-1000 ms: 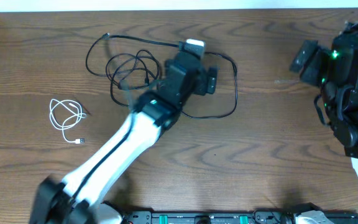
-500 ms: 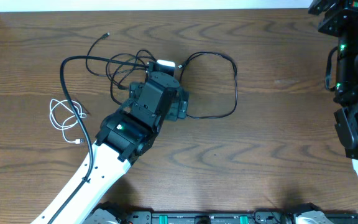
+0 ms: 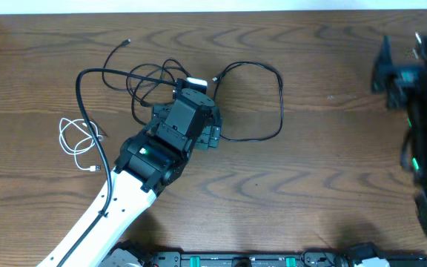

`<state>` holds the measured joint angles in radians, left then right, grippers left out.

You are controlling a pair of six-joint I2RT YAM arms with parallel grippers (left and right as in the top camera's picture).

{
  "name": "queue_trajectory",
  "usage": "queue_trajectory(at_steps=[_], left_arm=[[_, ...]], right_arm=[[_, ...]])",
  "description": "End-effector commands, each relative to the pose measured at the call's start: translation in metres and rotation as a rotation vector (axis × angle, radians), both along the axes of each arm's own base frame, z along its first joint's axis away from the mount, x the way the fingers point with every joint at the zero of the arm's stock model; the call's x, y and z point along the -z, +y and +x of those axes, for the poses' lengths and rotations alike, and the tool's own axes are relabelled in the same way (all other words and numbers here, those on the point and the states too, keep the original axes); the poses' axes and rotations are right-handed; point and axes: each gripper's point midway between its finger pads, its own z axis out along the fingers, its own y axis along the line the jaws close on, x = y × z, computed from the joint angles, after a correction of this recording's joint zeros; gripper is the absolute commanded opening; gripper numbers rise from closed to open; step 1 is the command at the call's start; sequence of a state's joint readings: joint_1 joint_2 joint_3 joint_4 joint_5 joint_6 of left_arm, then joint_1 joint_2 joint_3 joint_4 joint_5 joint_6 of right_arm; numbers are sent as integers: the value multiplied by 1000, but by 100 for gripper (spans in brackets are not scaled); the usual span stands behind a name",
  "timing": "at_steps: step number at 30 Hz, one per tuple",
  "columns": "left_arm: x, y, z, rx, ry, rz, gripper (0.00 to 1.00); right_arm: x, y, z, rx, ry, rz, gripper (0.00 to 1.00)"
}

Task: Untangle cables

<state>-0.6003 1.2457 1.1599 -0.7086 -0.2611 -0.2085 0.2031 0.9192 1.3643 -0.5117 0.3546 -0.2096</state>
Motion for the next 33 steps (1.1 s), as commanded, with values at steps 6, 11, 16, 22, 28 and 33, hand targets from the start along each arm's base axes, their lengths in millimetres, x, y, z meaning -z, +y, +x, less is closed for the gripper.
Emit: queue_trajectory(at_steps=[6, 11, 16, 22, 28, 33], left_arm=[[0, 2, 2, -6, -5, 14, 94], [0, 2, 2, -6, -4, 14, 94], [0, 2, 2, -6, -4, 14, 94], [0, 2, 2, -6, -4, 14, 94], [0, 2, 2, -6, -5, 14, 94], [0, 2, 2, -6, -4, 14, 95]], right_arm=[[19, -29, -87, 28, -101, -11, 99], [-1, -13, -129, -80, -237, 97, 99], [-15, -1, -172, -161, -347, 102, 99], [-30, -2, -251, -170, -541, 89, 99], [-42, -4, -309, -172, -662, 81, 99], [-55, -9, -340, -124, -742, 77, 99]])
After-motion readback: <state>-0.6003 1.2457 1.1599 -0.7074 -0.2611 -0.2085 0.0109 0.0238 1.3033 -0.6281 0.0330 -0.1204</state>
